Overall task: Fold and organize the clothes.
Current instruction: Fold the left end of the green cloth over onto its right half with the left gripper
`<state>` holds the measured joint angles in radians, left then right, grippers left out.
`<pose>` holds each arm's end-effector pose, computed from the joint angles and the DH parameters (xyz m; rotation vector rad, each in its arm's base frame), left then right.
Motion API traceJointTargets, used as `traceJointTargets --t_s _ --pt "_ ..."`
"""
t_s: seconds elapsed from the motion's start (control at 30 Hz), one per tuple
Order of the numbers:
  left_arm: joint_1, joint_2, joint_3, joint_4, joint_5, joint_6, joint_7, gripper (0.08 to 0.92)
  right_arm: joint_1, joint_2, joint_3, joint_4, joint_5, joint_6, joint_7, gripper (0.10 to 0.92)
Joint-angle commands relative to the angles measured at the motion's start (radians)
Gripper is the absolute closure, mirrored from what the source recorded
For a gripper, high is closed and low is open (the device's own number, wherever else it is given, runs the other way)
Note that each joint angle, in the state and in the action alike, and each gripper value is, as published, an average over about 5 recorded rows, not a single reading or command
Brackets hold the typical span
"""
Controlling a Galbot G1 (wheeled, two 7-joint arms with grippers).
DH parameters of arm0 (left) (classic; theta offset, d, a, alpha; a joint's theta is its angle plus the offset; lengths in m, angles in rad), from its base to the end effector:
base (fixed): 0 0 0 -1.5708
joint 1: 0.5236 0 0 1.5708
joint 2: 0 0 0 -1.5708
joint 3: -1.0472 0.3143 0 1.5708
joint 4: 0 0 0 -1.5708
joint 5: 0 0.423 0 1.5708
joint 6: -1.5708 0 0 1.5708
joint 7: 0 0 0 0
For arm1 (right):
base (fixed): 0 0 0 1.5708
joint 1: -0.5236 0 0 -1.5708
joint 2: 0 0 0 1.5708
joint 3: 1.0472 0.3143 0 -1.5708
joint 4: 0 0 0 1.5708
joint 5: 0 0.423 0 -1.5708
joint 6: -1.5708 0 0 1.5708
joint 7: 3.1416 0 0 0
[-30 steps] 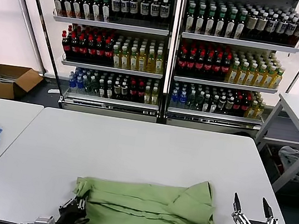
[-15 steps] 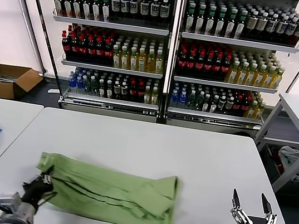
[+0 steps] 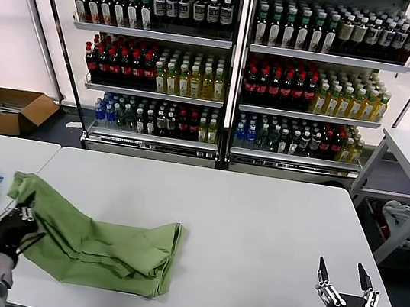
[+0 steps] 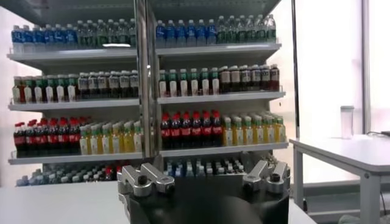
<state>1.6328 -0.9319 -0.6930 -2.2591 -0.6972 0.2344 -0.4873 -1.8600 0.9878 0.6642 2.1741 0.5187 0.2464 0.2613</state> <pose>0.2663 0.0714 -0.1811 0.2923 -2.9467 0.0078 0.2116 -0.0817 -0.2746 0.0620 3.1217 0.0199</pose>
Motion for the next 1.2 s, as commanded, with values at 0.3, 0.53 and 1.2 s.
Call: traceJointTargets --t_s 0.3,0.53,1.2 --pt "-0.228 -0.072 0.611 0.057 0.273 0.029 0.09 0.891 0.003 0.006 -0.007 -0.003 -0.009 -0.001 0.001 0.203" --pt "-0.24 -0.098 0.667 0.126 0.335 0.027 0.093 0.891 0.007 0.006 -0.013 -0.004 -0.016 -0.001 0.0 0.203" --pt "-0.303 -0.144 0.806 0.137 0.378 -0.045 0.084 0.547 0.01 0.012 -0.022 0.002 -0.029 -0.001 0.001 0.203"
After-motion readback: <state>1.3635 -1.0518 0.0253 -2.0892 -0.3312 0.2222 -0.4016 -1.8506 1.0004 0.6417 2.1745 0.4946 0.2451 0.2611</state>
